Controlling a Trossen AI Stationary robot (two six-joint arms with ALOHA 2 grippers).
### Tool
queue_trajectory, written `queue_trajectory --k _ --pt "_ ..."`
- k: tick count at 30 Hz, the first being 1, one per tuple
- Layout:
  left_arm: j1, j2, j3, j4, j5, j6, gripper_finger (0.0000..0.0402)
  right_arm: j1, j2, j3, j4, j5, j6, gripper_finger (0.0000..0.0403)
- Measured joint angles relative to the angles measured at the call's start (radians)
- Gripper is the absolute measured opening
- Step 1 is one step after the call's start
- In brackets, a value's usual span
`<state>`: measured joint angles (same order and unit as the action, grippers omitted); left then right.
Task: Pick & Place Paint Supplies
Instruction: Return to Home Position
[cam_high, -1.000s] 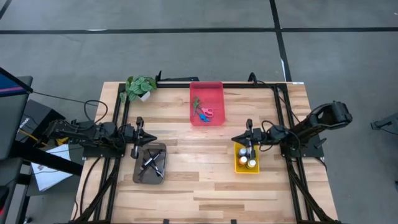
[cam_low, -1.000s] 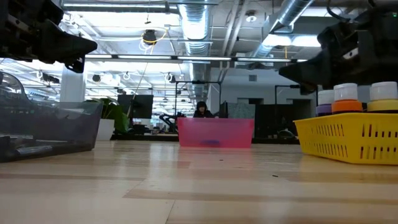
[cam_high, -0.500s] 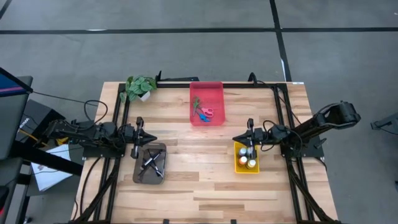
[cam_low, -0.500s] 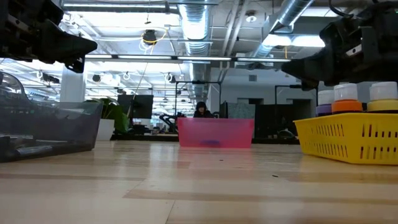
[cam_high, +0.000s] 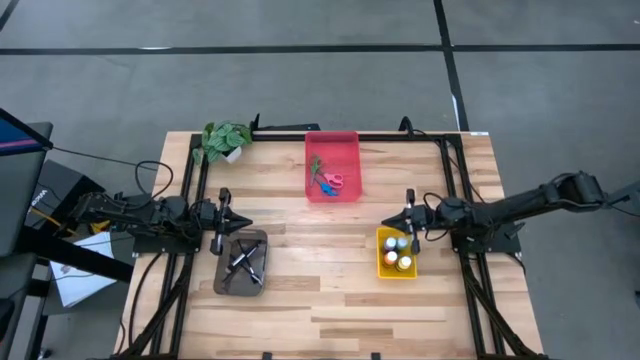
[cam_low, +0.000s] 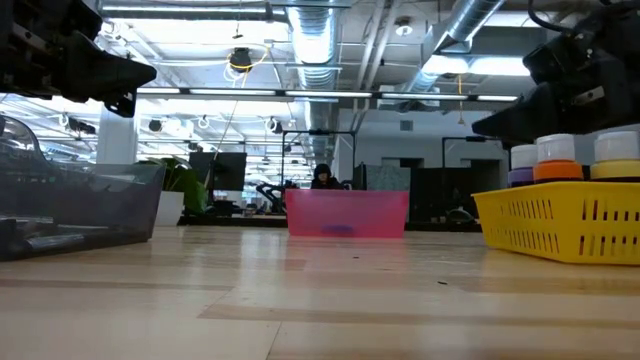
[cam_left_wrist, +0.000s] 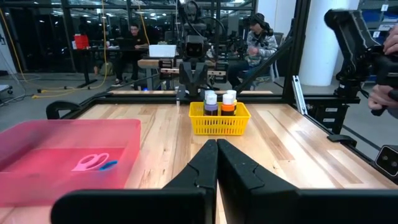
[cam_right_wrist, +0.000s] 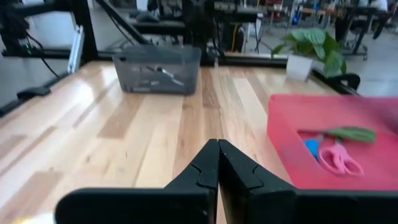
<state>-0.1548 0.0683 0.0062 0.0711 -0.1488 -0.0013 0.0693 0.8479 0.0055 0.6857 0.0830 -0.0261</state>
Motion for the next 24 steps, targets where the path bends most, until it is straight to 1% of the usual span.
queue_trajectory --k 10,16,18,24 --pt "0.0 0.0 0.0 0.0 0.0 0.0 0.0001 -0.033 -0.344 0.0 -0.422 0.0 0.026 0.0" --pt "0.0 0.0 0.0 0.0 0.0 0.0 0.0001 -0.033 -0.596 0.0 -0.66 -0.003 0.048 0.0" --pt "0.0 0.0 0.0 0.001 0.0 0.0 0.0001 -0.033 -0.65 0.0 -0.664 -0.039 0.056 0.0" --pt "0.0 0.0 0.0 0.002 0.0 0.0 0.0001 -0.011 -0.766 0.0 -0.67 -0.059 0.045 0.0"
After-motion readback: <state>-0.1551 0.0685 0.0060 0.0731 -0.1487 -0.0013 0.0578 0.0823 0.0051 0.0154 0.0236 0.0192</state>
